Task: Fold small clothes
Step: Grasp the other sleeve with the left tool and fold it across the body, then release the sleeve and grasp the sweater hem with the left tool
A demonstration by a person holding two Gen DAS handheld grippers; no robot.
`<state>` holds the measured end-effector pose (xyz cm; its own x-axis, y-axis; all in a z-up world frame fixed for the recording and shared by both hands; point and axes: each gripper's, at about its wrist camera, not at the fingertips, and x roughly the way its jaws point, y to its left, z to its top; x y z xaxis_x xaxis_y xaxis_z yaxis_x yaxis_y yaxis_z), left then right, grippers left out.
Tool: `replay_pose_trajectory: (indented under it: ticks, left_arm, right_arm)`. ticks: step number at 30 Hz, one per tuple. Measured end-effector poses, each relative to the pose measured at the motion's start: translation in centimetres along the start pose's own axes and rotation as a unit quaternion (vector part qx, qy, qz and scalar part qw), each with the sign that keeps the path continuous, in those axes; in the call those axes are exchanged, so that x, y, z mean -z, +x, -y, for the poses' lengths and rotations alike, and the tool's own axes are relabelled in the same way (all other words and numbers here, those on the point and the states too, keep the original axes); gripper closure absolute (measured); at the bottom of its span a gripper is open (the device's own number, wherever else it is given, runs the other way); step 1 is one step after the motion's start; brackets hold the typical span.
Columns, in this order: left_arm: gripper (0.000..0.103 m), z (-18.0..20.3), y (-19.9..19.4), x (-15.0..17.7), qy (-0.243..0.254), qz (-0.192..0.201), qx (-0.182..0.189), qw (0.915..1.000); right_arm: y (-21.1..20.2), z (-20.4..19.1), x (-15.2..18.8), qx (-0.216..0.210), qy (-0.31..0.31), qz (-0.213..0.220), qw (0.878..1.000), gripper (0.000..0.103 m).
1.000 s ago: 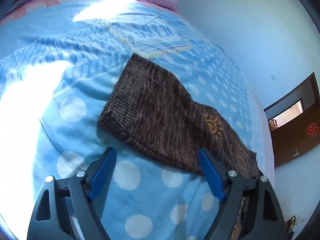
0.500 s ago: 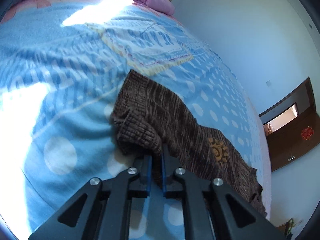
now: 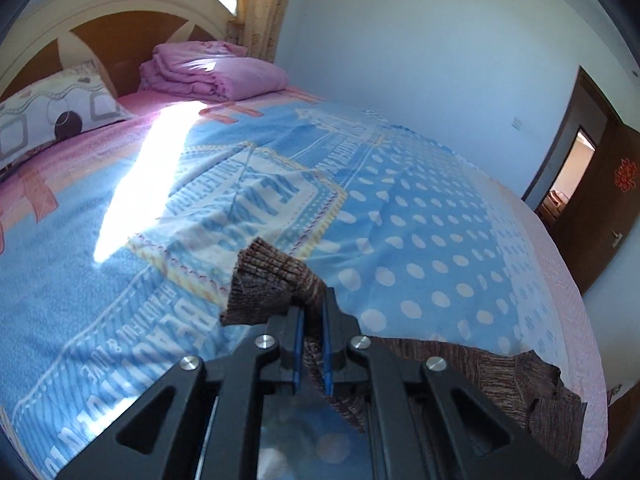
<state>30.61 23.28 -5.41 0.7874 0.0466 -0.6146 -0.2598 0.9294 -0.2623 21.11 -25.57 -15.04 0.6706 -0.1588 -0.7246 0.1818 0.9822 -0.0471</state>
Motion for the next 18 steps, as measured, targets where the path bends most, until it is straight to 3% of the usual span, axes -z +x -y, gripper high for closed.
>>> replay_pose_trajectory:
  ticks: [3, 6, 9, 13, 15, 18]
  left_arm:
    - [0.095, 4.9, -1.2, 0.8, 0.05, 0.018, 0.04, 0.9978]
    - [0.095, 11.8, -2.5, 3.0, 0.127, 0.027, 0.09, 0.9874]
    - [0.095, 19.5, -4.5, 7.6, 0.221, 0.037, 0.147, 0.9634]
    - [0.095, 26.8, -5.2, 15.1, 0.317, 0.016, 0.184, 0.9301]
    - [0.095, 28.5, -4.2, 18.8, 0.342, -0.025, 0.192, 0.9196]
    - [0.093, 28.4, -2.8, 22.1, 0.358, -0.06, 0.174, 0.9154]
  right_arm:
    - [0.0, 0.0, 0.0, 0.0, 0.0, 0.0, 1.0, 0.055]
    - [0.0, 0.0, 0.0, -0.001, 0.0, 0.0, 1.0, 0.055]
    - [0.0, 0.0, 0.0, -0.001, 0.001, -0.001, 1.0, 0.055]
    - [0.1, 0.1, -0.1, -0.003, 0.002, -0.002, 1.0, 0.055]
    - [0.1, 0.1, -0.1, -0.004, 0.003, -0.002, 1.0, 0.054]
    - [0.2, 0.1, -0.1, -0.005, 0.003, -0.003, 1.0, 0.054]
